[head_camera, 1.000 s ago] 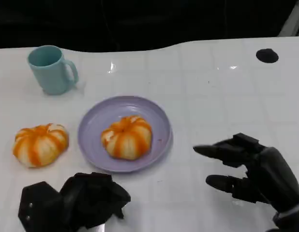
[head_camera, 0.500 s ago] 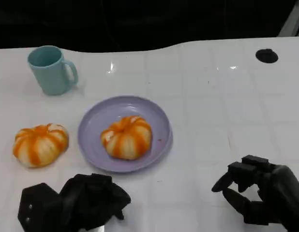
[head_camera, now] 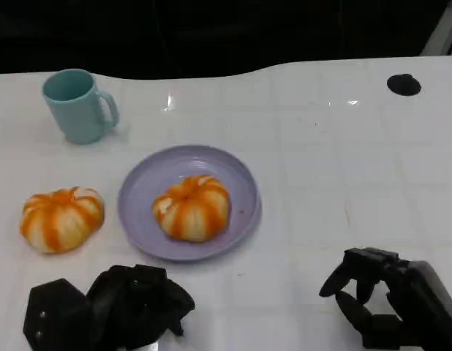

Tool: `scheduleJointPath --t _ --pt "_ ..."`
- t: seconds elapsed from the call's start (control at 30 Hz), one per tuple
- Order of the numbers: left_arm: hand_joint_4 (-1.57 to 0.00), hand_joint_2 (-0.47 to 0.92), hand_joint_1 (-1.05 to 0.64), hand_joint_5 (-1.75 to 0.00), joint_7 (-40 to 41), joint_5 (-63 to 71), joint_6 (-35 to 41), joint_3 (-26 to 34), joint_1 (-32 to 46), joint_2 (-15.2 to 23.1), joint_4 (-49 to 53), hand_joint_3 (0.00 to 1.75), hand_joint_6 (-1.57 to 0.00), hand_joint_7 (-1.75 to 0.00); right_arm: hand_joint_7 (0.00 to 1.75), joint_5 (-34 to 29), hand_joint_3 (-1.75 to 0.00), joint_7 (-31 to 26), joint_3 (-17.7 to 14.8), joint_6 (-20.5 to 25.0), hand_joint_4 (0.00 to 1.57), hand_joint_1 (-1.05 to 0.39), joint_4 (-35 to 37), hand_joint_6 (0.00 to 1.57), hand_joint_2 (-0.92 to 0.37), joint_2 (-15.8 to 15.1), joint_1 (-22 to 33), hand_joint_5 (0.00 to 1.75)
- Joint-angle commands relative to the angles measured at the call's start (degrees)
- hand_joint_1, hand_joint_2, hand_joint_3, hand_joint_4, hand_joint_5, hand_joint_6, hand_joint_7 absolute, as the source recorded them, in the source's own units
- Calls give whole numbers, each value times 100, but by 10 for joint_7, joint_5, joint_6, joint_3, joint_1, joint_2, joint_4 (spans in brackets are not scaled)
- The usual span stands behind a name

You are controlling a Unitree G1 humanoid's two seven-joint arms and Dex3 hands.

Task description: Grasp the bread from the table and place it into the plate.

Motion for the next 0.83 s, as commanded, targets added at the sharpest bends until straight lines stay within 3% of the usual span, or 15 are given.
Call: scheduleJointPath --t 0.03,0.83 --pt "-89 66 -105 -151 6 3 17 3 8 10 -7 22 -149 -48 141 7 -113 7 -3 -7 79 -35 6 73 -49 -1 3 175" --pt "-89 66 -105 -152 -1 0 11 10 -2 13 10 22 -147 -49 138 -29 -108 -8 -3 4 80 -34 19 75 -50 -2 -15 175"
